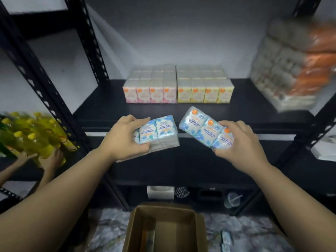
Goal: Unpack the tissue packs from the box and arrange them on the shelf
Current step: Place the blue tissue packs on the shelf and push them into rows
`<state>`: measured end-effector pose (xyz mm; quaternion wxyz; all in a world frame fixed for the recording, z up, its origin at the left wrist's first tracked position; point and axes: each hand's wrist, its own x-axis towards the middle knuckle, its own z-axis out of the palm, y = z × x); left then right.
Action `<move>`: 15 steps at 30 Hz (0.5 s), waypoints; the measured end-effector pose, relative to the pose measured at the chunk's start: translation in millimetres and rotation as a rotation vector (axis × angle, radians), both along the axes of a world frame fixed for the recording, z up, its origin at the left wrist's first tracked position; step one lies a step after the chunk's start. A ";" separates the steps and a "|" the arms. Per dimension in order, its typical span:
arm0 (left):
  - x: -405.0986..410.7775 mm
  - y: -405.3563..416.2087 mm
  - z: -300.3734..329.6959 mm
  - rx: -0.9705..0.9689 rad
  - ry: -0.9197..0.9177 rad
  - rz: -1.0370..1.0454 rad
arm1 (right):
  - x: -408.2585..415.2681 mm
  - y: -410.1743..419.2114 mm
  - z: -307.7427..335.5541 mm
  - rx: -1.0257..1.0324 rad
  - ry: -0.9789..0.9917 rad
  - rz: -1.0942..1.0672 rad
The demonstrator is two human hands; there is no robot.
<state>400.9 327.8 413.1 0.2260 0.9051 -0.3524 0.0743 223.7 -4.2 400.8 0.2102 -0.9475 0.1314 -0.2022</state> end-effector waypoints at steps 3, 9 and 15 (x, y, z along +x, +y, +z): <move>32.7 -1.6 22.0 0.026 0.000 -0.012 | 21.7 -6.6 17.4 -0.080 -0.008 -0.018; 84.2 -13.3 59.0 0.092 0.002 -0.125 | 61.2 -8.9 48.9 -0.170 -0.014 -0.056; 122.6 -19.3 66.8 0.183 0.011 -0.183 | 90.2 -13.2 63.8 -0.239 0.052 -0.059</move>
